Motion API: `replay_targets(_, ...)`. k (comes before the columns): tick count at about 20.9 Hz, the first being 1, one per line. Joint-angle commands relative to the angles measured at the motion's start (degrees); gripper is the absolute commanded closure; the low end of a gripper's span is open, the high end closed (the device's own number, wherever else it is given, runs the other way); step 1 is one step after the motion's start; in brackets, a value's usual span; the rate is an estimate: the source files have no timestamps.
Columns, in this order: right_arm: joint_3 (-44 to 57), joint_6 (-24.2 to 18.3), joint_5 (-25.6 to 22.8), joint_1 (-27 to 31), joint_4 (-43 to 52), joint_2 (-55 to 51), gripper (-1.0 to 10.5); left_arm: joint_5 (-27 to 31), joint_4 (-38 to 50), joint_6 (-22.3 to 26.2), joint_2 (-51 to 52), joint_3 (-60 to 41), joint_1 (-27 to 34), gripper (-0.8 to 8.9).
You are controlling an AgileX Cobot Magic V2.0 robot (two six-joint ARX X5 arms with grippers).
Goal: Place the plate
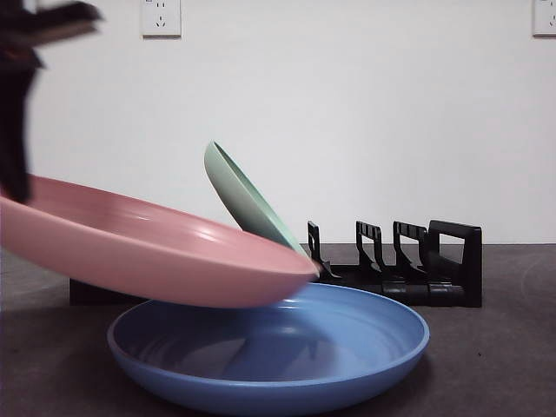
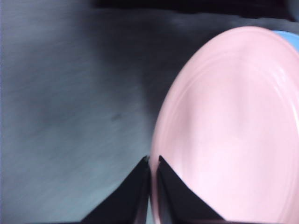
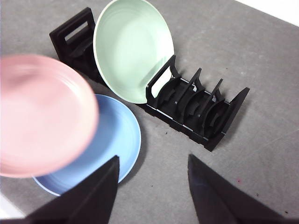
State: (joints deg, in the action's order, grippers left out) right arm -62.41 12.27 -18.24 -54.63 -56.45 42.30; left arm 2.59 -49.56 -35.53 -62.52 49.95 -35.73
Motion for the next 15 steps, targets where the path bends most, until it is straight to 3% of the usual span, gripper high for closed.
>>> replay_targets(1, -0.42, 0.17, -0.26, -0.42, 0.17, 0.15, 7.1, -0.35, 4.5, -1.68, -5.68, 0.61, -2.99, 8.04)
replay_targets(9, -0.42, 0.17, -0.26, -0.42, 0.17, 0.15, 7.1, -1.29, 16.17, -1.66, -17.46, 0.61, -6.21, 8.04)
replay_targets(13, -0.42, 0.39, -0.24, -0.42, 0.2, 0.15, 7.1, -1.31, 17.4, -1.6, -19.56, 0.61, -6.32, 8.03)
replay_targets(15, -0.42, 0.42, -0.24, -0.42, 0.2, 0.15, 7.1, -1.38, 16.46, -1.6, -19.47, 0.68, -6.32, 7.32)
